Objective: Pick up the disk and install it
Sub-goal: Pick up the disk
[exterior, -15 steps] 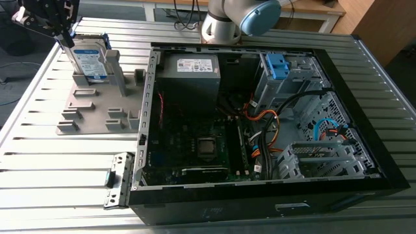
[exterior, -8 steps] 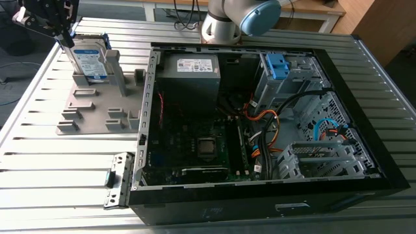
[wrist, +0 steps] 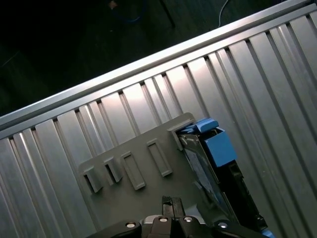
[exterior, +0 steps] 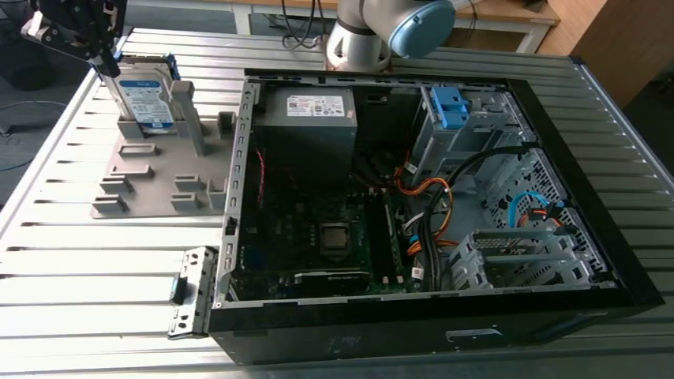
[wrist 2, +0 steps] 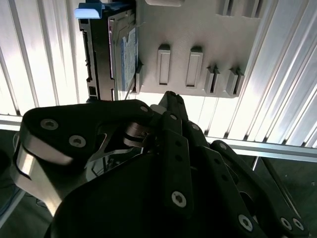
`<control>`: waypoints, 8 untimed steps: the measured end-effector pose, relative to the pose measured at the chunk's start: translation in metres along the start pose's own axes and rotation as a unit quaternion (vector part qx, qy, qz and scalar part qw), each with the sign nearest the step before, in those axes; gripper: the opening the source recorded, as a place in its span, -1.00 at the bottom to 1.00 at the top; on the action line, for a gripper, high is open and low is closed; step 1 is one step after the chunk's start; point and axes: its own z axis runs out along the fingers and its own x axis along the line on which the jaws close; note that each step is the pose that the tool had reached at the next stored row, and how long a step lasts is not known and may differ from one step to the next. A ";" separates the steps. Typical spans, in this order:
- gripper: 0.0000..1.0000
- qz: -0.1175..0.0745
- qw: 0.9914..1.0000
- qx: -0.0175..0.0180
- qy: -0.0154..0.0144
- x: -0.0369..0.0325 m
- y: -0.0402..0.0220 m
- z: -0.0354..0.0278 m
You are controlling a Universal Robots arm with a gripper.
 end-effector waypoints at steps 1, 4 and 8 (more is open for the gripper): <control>-0.79 -0.002 1.000 0.000 0.000 0.0000 0.0000 0.0000; -0.79 -0.007 1.000 0.000 0.000 0.0000 0.0000 0.0000; -0.79 -0.015 1.000 0.000 0.001 0.0000 0.0001 0.0000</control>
